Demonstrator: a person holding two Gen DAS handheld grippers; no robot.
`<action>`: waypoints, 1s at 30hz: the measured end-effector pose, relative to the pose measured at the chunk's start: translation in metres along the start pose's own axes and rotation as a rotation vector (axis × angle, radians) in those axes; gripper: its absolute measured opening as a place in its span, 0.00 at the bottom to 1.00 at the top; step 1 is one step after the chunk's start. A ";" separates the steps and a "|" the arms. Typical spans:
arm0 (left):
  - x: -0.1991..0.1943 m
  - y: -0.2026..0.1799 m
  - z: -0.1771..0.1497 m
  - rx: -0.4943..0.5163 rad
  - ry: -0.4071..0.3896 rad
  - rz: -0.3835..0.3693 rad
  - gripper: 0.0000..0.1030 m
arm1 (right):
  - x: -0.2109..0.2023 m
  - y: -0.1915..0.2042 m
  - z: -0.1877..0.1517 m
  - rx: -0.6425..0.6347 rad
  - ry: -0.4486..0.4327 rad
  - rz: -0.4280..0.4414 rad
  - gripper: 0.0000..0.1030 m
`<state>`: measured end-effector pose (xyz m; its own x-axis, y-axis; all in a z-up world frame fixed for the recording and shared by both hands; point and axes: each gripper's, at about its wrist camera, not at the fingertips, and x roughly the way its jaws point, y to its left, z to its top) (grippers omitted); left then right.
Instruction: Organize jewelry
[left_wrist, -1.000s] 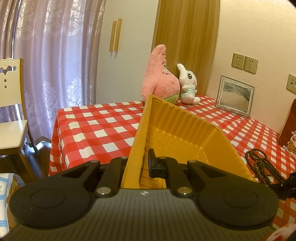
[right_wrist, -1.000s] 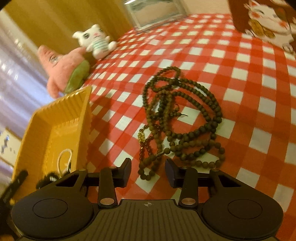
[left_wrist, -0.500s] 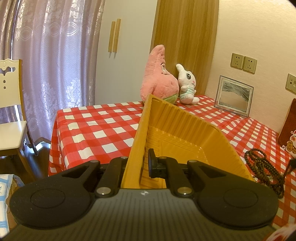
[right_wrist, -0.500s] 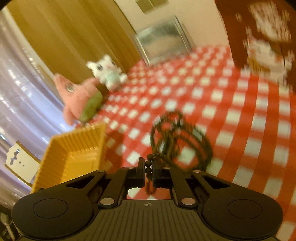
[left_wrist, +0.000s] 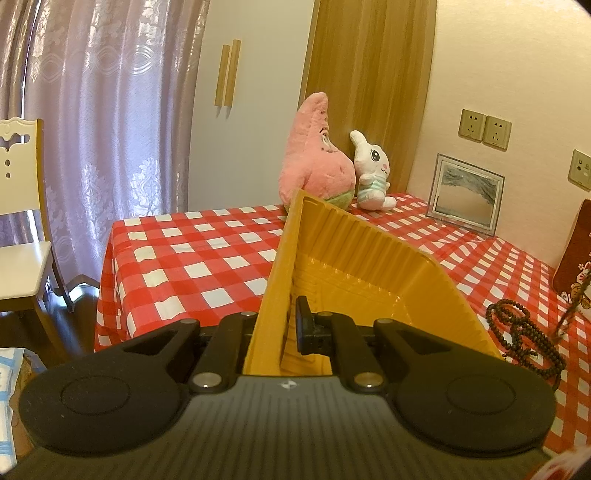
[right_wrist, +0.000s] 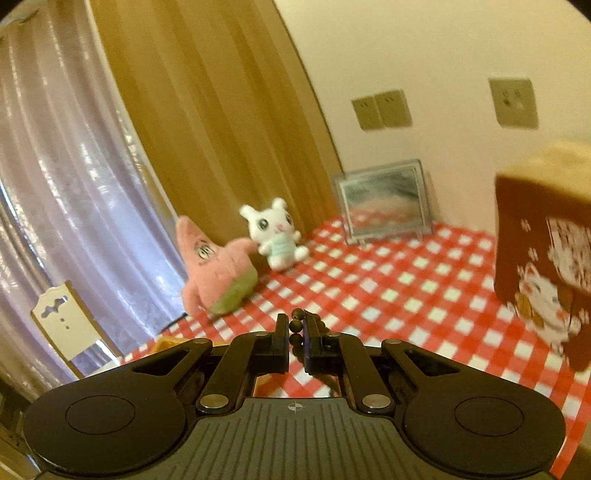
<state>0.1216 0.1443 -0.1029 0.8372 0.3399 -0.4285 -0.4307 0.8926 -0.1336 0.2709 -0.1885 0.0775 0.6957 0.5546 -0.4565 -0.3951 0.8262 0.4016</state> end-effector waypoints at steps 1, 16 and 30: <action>0.000 0.000 0.000 0.000 -0.001 0.000 0.08 | -0.003 0.002 0.005 -0.008 0.001 0.008 0.07; -0.002 0.002 0.001 -0.006 -0.006 -0.001 0.08 | 0.005 0.070 0.033 -0.068 0.047 0.250 0.07; -0.003 0.000 0.001 -0.009 -0.007 -0.003 0.08 | 0.103 0.156 -0.009 -0.041 0.209 0.439 0.07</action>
<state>0.1202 0.1435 -0.1004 0.8409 0.3389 -0.4219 -0.4307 0.8911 -0.1426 0.2751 -0.0017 0.0864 0.3246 0.8562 -0.4021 -0.6506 0.5106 0.5621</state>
